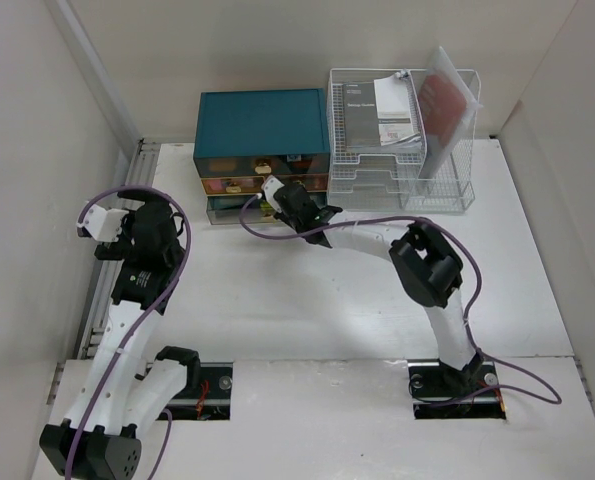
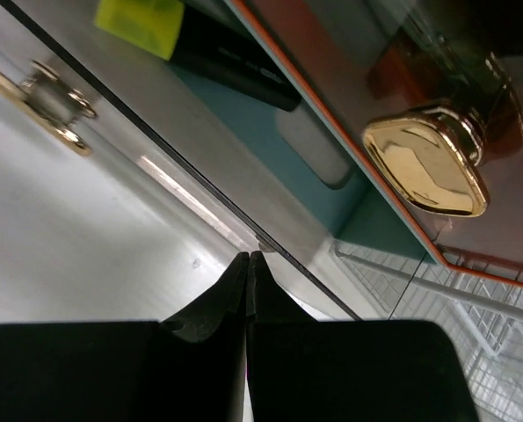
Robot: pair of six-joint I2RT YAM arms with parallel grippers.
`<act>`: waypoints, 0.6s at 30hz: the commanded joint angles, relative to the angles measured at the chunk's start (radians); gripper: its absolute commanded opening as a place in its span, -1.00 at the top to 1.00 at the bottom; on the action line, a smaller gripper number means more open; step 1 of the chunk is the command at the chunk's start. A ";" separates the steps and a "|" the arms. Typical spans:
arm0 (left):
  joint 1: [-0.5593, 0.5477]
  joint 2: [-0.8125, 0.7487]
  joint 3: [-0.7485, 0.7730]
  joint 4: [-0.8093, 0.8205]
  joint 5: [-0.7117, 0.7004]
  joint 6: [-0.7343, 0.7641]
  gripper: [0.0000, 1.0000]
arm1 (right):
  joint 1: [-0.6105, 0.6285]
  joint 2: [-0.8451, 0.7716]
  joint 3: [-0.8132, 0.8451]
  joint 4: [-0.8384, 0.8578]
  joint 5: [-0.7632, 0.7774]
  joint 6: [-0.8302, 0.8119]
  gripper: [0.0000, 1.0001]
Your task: Organize the desk
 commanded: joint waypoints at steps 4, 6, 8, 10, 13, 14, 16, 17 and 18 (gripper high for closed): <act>0.000 -0.017 0.044 -0.003 0.015 -0.017 -1.00 | 0.008 0.041 0.050 0.149 0.193 0.014 0.96; 0.000 -0.017 0.044 -0.003 0.015 -0.017 -1.00 | 0.008 0.041 0.050 0.161 0.207 0.000 0.99; 0.000 -0.017 0.044 -0.003 0.015 -0.017 -1.00 | 0.017 0.067 0.060 0.178 0.236 0.000 0.99; 0.000 -0.017 0.044 0.006 0.015 -0.017 -1.00 | 0.018 0.076 0.073 0.207 0.274 -0.009 0.99; 0.000 -0.017 0.044 0.006 0.015 -0.017 -1.00 | 0.018 0.102 0.083 0.247 0.316 -0.019 1.00; 0.000 -0.017 0.044 0.006 0.015 -0.017 -1.00 | 0.018 0.111 0.092 0.247 0.316 -0.031 1.00; 0.000 -0.017 0.044 0.006 0.015 -0.008 -1.00 | 0.018 0.121 0.093 0.276 0.348 -0.031 1.00; 0.000 -0.017 0.044 0.006 0.015 -0.008 -1.00 | 0.018 0.131 0.093 0.293 0.357 -0.051 1.00; 0.000 -0.017 0.044 0.006 0.015 -0.008 -1.00 | 0.018 0.141 0.093 0.311 0.367 -0.051 1.00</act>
